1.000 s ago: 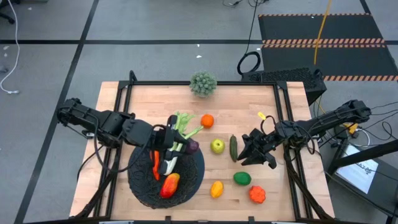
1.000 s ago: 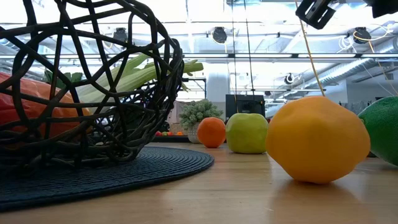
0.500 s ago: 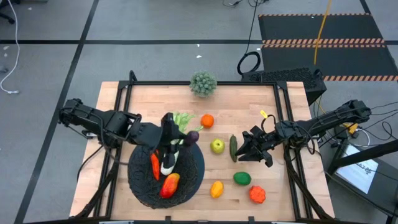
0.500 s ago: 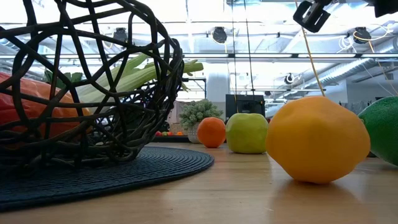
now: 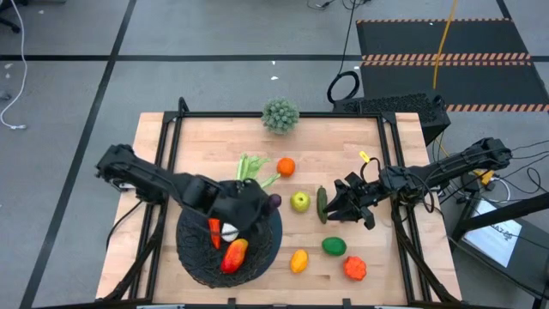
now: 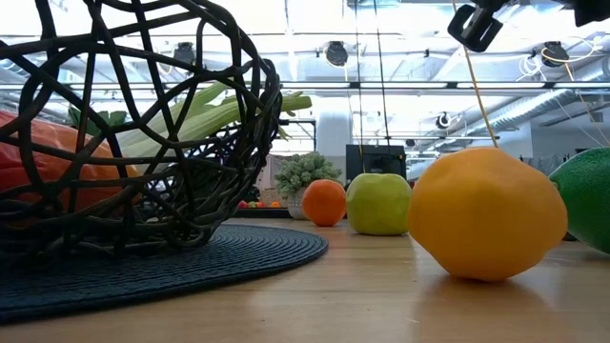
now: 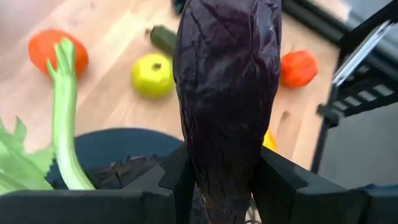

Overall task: Build produce basket
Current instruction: Put the purple eggplant into the black wire basket, then put the green green lime into the black wire basket

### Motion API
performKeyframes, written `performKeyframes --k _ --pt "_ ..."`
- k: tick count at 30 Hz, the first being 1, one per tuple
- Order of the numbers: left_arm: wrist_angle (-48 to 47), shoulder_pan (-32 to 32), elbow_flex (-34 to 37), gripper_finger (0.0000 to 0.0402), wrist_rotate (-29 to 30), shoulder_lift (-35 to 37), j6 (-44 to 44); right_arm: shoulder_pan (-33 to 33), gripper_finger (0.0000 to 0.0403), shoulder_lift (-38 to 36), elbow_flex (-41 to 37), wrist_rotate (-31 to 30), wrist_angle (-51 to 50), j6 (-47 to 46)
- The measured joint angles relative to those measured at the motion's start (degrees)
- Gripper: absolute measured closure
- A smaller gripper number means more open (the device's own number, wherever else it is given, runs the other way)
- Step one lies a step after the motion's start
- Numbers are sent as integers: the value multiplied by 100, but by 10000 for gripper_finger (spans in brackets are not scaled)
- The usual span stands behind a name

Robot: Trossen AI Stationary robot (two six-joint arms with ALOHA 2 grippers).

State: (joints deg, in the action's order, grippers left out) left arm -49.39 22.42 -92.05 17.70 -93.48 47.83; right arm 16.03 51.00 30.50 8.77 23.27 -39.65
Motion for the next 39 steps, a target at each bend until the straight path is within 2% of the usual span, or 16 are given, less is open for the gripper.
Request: performKeyframes --k 9,19,24,32,35,39 --pt "-137 274 -4 270 -18 -790 236 0 264 0 0 53 0 -16" --pt "-362 407 -4 265 -331 -1201 503 4 264 0 0 677 -1 -284" --pt "-956 477 -4 220 -358 -1149 636 6 264 -30 -2 1117 4 -626" --pt "-603 378 -9 123 -852 -1134 800 17 264 -279 -2 1274 -15 -606" --pt "-606 257 -7 112 -987 -1075 1196 17 264 -430 -2 1273 -163 -600" --pt "-592 62 -11 119 -1166 -797 1505 17 264 -694 -2 1258 -737 -599"
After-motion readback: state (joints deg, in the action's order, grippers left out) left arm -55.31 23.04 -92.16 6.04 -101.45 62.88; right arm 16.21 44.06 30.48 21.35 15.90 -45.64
